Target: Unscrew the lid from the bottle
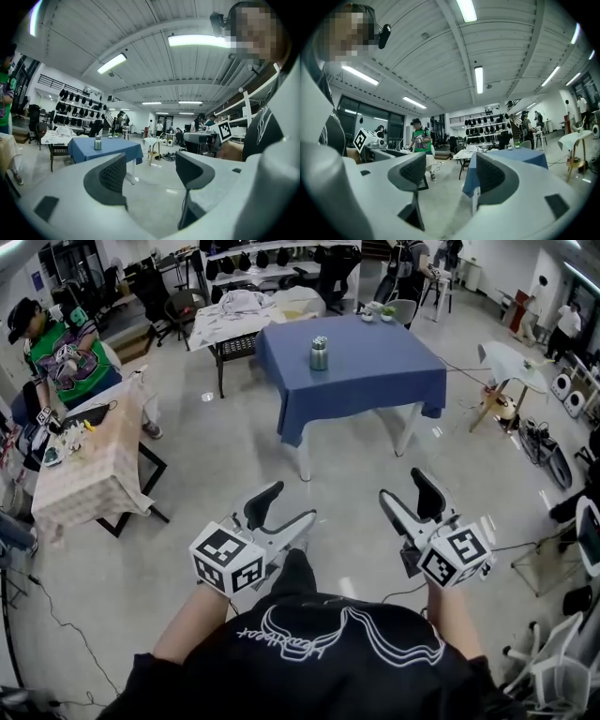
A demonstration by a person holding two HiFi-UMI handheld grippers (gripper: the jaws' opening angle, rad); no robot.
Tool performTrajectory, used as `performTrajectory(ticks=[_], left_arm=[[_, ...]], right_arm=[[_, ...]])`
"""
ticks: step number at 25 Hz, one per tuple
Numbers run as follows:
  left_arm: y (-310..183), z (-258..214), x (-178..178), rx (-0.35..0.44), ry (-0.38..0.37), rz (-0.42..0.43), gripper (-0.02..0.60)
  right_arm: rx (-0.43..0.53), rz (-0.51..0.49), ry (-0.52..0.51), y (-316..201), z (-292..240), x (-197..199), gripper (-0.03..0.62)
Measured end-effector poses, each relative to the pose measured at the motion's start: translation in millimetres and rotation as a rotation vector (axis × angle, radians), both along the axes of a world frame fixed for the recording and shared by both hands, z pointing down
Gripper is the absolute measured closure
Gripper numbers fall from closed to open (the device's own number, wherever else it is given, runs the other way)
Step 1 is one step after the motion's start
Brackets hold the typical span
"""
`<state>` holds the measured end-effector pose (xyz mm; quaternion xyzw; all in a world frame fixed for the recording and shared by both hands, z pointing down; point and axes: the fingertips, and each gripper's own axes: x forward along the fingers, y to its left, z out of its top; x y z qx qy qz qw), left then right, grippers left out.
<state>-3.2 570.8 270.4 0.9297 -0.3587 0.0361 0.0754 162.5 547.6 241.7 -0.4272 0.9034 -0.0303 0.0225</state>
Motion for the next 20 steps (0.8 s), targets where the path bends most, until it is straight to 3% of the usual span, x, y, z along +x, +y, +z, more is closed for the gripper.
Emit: performTrajectory(ticks=[7, 14, 20], left_arm=[[-99, 17, -26, -0.011, 0.033, -0.001, 0.249], [-253, 26, -48, 0.001, 0.036, -0.035, 0.249], [-377, 50, -54, -0.030, -0.011, 0.054, 0.249]], right_arm=[[-0.022, 0.033, 0.006, -81, 17, -19, 0.260], [-0.079, 0.091, 0.004, -208, 24, -28, 0.256], [-0.133, 0.148, -0.009, -325, 35, -35, 0.258]])
